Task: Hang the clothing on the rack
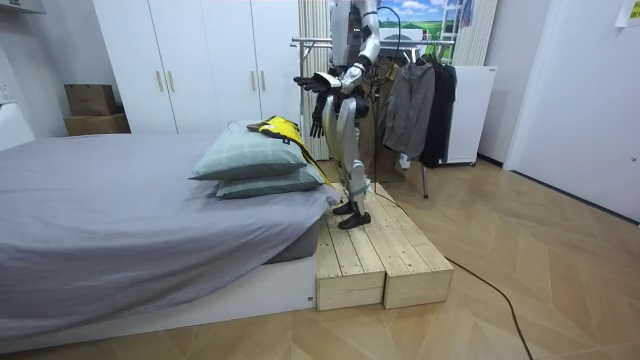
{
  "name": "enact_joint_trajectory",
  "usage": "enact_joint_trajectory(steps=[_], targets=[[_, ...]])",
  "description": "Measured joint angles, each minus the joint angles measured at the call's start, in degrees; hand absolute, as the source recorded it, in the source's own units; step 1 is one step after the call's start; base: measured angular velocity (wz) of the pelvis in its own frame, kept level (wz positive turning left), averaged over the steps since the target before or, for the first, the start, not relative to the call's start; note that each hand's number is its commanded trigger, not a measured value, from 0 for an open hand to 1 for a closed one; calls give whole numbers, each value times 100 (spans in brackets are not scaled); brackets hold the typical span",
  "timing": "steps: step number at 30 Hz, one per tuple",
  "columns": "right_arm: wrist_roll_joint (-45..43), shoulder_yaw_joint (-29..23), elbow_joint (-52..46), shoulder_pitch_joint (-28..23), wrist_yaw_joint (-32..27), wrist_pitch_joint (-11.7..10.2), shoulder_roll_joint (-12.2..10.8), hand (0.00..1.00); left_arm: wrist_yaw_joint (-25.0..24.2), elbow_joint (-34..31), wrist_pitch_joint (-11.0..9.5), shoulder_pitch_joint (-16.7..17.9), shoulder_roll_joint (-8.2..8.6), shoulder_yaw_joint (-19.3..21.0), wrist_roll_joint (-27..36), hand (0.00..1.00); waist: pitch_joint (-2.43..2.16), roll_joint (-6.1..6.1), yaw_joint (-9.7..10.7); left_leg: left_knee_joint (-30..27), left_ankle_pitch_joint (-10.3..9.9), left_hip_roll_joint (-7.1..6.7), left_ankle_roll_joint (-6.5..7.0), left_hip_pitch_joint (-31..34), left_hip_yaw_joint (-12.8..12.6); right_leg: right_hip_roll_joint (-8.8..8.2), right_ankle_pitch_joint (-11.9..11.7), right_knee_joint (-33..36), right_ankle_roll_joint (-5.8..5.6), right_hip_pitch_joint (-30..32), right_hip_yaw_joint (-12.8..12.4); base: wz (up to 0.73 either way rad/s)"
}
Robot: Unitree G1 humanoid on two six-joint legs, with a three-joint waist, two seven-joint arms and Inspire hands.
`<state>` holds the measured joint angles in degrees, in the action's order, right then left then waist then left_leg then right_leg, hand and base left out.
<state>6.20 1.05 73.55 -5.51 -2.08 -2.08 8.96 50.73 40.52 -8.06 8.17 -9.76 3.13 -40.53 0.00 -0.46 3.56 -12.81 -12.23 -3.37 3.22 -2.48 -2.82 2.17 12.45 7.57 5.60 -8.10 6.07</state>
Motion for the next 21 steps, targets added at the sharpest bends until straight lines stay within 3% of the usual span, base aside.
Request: enact_joint_trajectory(steps=[10,14,21], targets=[[-252,-3,28,-13,10,-25,1,0,-19,-81,73,-41,5,-252,-713,0,9,1,244,-5,0,4,1,-34,-10,6,0,6,1,-5,-131,-6],[-196,9,27,-13,131,44,1,0,-31,-174,175,-231,3,-614,-746,0,17,15,286,-4,0,3,1,50,-16,2,0,1,1,75,-136,0],[-197,8,22,-22,189,49,1,0,-321,-230,286,-404,2,-908,-754,0,9,50,436,18,4,8,7,26,-22,0,-2,38,1,46,-128,-1]])
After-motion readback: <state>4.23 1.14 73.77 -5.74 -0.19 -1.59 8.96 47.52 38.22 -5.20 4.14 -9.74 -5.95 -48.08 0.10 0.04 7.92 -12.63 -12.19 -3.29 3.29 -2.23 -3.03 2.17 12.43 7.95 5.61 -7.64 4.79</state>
